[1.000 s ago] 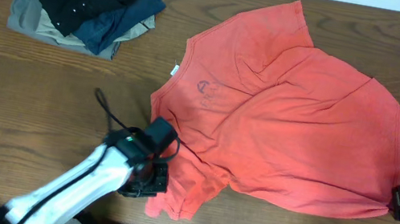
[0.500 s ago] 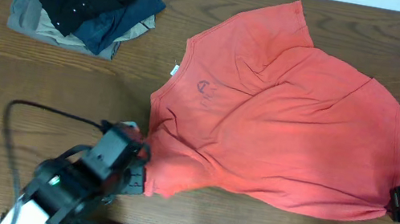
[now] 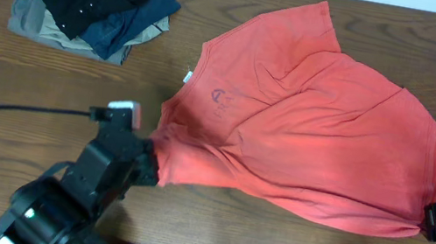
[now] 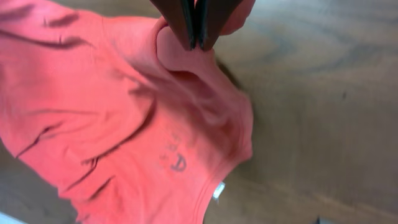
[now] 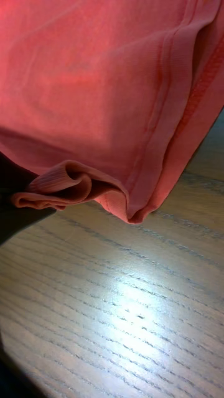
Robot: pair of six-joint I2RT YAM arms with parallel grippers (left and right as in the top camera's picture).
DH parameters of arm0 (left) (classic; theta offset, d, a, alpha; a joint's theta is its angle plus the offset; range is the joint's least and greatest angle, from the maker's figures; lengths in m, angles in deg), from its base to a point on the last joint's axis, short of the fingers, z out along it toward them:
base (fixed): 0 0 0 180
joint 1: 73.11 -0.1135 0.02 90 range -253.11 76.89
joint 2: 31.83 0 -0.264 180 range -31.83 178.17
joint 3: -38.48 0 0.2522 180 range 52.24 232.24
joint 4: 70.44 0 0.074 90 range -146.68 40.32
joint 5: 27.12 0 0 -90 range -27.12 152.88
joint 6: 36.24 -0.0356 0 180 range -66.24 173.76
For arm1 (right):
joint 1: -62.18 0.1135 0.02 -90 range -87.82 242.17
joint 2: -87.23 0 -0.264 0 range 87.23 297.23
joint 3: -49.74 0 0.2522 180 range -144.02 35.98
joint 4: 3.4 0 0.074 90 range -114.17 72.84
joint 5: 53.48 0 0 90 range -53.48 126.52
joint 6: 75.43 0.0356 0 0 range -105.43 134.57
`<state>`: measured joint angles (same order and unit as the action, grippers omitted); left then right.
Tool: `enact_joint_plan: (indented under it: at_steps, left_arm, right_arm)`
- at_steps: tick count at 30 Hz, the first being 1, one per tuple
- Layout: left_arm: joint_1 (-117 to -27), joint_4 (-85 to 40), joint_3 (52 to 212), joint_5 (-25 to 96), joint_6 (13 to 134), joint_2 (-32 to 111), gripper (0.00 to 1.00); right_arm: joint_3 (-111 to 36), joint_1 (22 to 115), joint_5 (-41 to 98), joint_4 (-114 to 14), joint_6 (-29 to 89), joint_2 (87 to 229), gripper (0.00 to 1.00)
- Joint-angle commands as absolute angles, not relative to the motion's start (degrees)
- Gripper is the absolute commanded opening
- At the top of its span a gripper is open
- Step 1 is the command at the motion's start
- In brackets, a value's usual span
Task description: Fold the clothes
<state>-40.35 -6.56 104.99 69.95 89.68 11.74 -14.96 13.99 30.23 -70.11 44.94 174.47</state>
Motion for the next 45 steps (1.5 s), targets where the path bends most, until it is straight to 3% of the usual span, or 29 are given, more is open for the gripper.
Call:
enact_joint_plan:
  at_steps: [1, 17, 24, 45]
  left_arm:
    - [-40.3, -9.5, 104.6, 73.1, 88.0, 15.2, 0.06]
    - [-40.3, -33.4, 104.5, 92.5, 87.8, 39.1, 0.06]
    - [-41.0, -44.7, 104.5, 93.0, 84.2, 46.4, 0.06]
    - [-45.8, -60.0, 104.5, 91.9, 84.2, 58.8, 0.06]
  right_arm:
    - [-15.9, 13.5, 30.0, -69.9, 44.3, 173.7, 0.01]
    - [-15.9, 13.5, 25.8, -61.8, 45.8, 173.7, 0.01]
    - [-15.9, 14.1, 23.8, -57.2, 45.7, 173.7, 0.01]
    - [-15.7, 22.6, 31.0, -46.8, 45.8, 173.8, 0.01]
